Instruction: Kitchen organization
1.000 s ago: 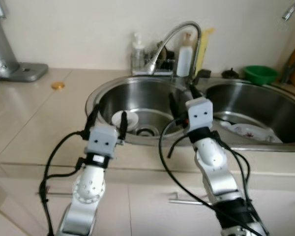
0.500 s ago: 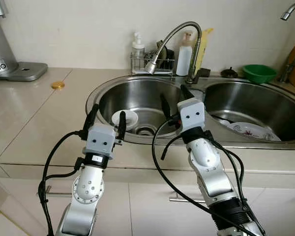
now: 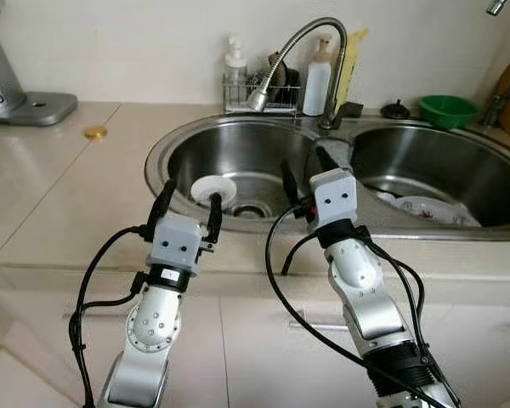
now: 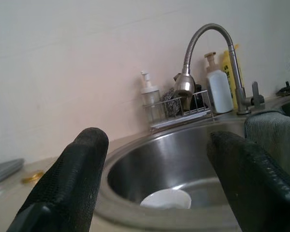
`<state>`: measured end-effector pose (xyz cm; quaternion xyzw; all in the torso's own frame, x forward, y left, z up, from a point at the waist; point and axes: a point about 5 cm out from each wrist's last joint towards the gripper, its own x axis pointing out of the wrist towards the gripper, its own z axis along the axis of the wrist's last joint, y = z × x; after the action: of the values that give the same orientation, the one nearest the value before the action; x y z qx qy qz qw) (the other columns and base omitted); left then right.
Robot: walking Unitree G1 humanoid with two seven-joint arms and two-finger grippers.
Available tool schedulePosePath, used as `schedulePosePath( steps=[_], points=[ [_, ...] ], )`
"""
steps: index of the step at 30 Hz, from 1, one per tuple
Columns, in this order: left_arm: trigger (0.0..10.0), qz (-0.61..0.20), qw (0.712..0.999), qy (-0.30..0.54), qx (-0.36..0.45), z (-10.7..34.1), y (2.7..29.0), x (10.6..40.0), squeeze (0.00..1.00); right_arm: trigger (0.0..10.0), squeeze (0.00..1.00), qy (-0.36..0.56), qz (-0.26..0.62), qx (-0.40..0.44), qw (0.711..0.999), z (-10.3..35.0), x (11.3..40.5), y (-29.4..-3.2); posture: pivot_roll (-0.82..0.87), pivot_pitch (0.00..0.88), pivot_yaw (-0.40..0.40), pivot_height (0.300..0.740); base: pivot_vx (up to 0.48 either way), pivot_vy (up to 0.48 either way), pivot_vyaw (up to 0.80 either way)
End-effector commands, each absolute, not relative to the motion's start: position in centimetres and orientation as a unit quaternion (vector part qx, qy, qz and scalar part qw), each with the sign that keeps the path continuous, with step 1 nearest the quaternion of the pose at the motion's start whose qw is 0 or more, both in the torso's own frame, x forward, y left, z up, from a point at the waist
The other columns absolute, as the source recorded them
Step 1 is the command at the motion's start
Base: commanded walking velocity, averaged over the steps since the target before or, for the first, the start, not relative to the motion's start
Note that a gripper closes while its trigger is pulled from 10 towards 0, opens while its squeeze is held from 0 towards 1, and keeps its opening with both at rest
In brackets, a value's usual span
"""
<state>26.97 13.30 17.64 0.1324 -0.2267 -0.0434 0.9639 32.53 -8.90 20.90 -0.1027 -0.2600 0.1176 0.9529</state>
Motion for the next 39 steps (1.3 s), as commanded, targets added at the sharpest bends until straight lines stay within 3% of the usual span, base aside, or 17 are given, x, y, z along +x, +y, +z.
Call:
schedulePosePath(
  steps=[1,11,18,23,26,29,34,39],
  points=[
    [10.0,-0.047,0.965,-0.223,0.128,17.4,13.2,26.9,0.0,10.0,0.0,-0.253,0.11,-0.103,0.956,20.7,32.6,-9.2,-0.01,0.0,0.005,0.74,-0.307,0.0,0.0],
    [10.0,-0.047,0.965,-0.222,0.132,17.3,13.2,27.0,0.0,10.0,0.0,-0.252,0.102,-0.105,0.957,20.6,32.7,-9.5,-0.01,0.0,0.007,0.74,-0.299,0.0,0.0],
    [10.0,-0.04,0.969,-0.202,0.134,16.5,13.5,27.0,0.0,10.0,0.0,-0.223,0.065,-0.122,0.965,19.6,32.9,-10.9,-0.01,0.0,0.007,0.74,0.0,0.0,0.0],
    [10.0,-0.028,0.984,-0.121,0.127,13.3,14.5,27.0,0.0,10.0,0.0,-0.178,0.049,-0.151,0.971,17.5,32.7,-12.0,-0.01,0.0,0.003,0.74,0.0,0.0,-0.32],
    [10.0,-0.049,0.988,-0.035,0.139,9.3,14.8,25.5,0.0,10.0,0.0,-0.138,0.051,-0.168,0.975,14.7,31.3,-13.1,-0.01,0.0,0.003,0.74,0.0,0.0,-0.8],
    [10.0,-0.064,0.988,-0.019,0.14,8.2,14.5,24.5,0.0,10.0,0.0,-0.12,0.056,-0.182,0.974,13.4,30.4,-13.5,-0.01,0.0,0.003,0.74,0.0,0.0,-0.8],
    [10.0,-0.092,0.978,0.113,0.15,3.0,14.3,21.8,0.0,10.0,0.0,0.015,0.08,-0.243,0.967,7.3,28.0,-15.1,-0.02,0.0,0.003,0.74,0.0,0.0,-0.8],
    [10.0,-0.089,0.976,0.123,0.154,3.0,14.4,21.5,0.0,10.0,0.0,0.103,0.098,-0.295,0.945,4.0,26.3,-15.8,-0.02,0.0,0.005,0.74,0.0,0.0,-0.8]
  ],
)
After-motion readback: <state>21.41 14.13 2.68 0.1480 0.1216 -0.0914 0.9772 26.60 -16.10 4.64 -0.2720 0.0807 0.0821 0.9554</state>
